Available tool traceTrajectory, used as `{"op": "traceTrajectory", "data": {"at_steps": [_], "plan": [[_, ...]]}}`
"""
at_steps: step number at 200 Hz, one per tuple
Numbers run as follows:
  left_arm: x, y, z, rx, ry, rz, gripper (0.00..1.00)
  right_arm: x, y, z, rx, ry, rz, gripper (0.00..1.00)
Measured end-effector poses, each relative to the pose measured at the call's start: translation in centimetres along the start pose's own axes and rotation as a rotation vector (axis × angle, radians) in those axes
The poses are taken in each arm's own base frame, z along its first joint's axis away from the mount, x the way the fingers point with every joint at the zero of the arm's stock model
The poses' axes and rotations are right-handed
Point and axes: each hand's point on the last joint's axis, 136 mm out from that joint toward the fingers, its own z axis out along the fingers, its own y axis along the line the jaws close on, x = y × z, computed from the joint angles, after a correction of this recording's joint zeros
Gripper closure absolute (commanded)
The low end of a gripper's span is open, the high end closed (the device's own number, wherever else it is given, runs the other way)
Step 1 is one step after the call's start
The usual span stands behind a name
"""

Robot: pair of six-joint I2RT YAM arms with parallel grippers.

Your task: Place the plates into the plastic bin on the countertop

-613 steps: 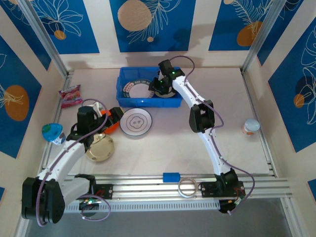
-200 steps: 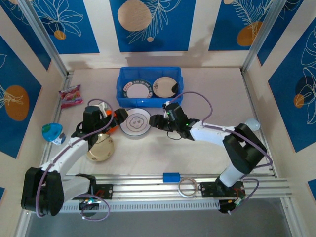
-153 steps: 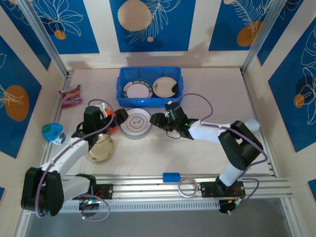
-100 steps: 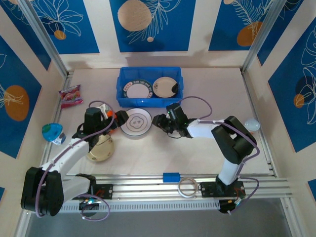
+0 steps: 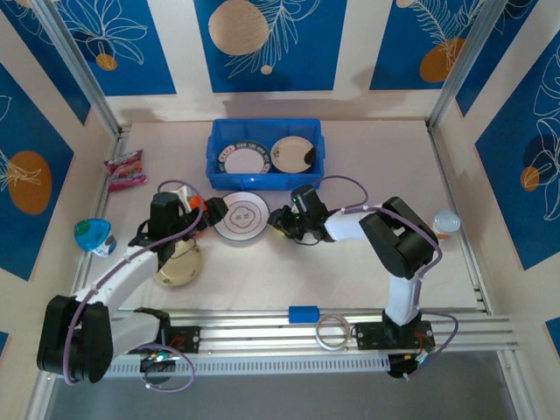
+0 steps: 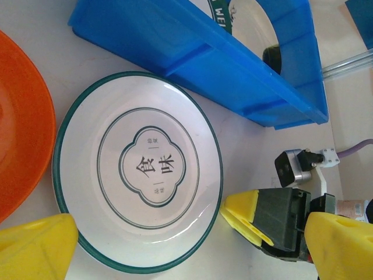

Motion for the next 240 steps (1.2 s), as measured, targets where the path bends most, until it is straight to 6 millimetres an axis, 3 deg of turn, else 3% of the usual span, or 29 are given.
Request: {"op": "traceTrajectory", "data": {"at_steps": [79,124,166,240], "plan": [[0.2,0.2,0.0,-0.005,0.001,0.000,0.01,-0.5,1.4,1.6,-0.052,0.037,0.028,0.68],[0.3,0.4,0.0,-0.012,0.000,-0.001,0.01,-1.0,1.9,2.6,-0.070,0.059,0.047,0.76],[0.2,0.4,0.0,-0.016,-0.002,0.000,0.01,-1.0,1.6,2.9,-0.059,0.066,0.056,0.88],[0.2,0.5,0.0,-0.016,-0.002,-0.001,0.00,-0.7,1.1,2.3,-0.070,0.059,0.043,0.97]]}}
